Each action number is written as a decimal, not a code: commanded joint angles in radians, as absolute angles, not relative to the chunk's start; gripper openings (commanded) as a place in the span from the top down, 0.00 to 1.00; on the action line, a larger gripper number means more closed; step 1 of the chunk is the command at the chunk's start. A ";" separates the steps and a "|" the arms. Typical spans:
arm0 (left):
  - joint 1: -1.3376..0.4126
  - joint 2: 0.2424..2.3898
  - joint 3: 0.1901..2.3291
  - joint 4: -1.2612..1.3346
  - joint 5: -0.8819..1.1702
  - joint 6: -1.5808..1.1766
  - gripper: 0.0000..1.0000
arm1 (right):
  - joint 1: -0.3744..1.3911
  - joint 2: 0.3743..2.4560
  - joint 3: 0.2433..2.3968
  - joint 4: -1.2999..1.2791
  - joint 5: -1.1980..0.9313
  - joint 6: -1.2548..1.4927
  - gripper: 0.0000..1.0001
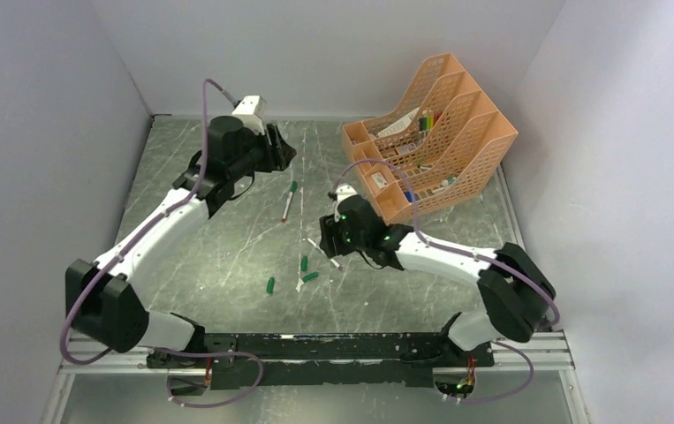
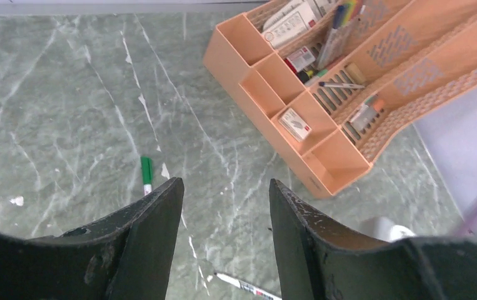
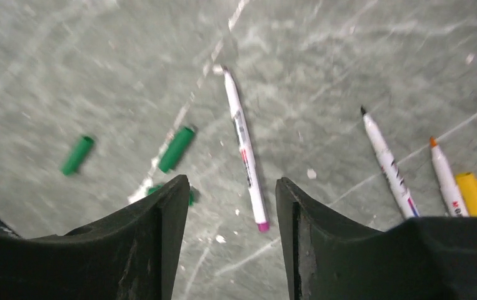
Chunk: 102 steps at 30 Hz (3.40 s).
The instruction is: Insert the pens into the pen caps
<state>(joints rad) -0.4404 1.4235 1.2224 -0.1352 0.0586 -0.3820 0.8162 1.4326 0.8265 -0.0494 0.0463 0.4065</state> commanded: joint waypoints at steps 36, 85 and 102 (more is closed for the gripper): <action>-0.279 1.294 0.837 0.744 0.813 -0.912 0.37 | 0.924 1.218 0.756 0.280 0.177 0.408 1.00; -0.437 1.344 0.872 0.975 0.830 -0.981 0.91 | 0.924 1.127 0.818 0.406 0.048 0.351 1.00; -0.442 1.295 0.843 0.931 0.829 -0.954 0.92 | 0.924 1.164 0.858 0.450 0.028 0.355 1.00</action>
